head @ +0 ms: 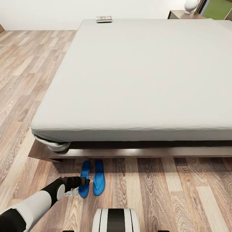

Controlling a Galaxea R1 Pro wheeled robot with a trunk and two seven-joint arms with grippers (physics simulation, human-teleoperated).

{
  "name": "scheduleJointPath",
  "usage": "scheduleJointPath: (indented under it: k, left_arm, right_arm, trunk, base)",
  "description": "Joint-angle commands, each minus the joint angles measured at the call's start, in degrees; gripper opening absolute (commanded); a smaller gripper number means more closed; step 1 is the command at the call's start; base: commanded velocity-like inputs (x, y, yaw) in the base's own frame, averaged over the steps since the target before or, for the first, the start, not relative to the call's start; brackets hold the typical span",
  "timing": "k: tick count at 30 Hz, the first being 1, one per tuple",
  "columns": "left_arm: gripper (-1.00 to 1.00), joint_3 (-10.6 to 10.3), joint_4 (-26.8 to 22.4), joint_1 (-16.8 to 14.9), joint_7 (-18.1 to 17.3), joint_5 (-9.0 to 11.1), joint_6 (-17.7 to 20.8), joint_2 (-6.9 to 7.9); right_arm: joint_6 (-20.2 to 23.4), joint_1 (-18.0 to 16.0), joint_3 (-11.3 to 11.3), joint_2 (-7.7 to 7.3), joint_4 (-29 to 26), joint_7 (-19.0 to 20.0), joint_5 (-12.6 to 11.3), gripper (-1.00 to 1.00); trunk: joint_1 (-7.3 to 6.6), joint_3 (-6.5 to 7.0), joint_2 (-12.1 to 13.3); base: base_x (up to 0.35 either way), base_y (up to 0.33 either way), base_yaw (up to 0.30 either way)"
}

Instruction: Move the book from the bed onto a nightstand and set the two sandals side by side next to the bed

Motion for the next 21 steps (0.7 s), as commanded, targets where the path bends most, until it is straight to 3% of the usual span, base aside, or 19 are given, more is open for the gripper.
scheduleJointPath:
  k: [1,21]
  left_arm:
    - [-1.0,-0.02,-0.14,0.0,0.12,-0.55,-0.27,0.03]
    - [-1.0,-0.03,-0.01,-1.26,-0.21,-0.55,-0.34,0.05]
  right_arm:
    - [-0.13,-0.02,0.18,-0.01,0.06,-0.08,-0.16,1.0]
    - [-0.01,-0.02,0.2,0.07,0.06,-0.03,-0.19,1.0]
  trunk:
    - [-0.01,-0.03,-0.01]
    - [0.04,-0.47,-0.04]
  base:
    - [0.0,0.0,0.0]
    - [0.0,0.0,0.0]
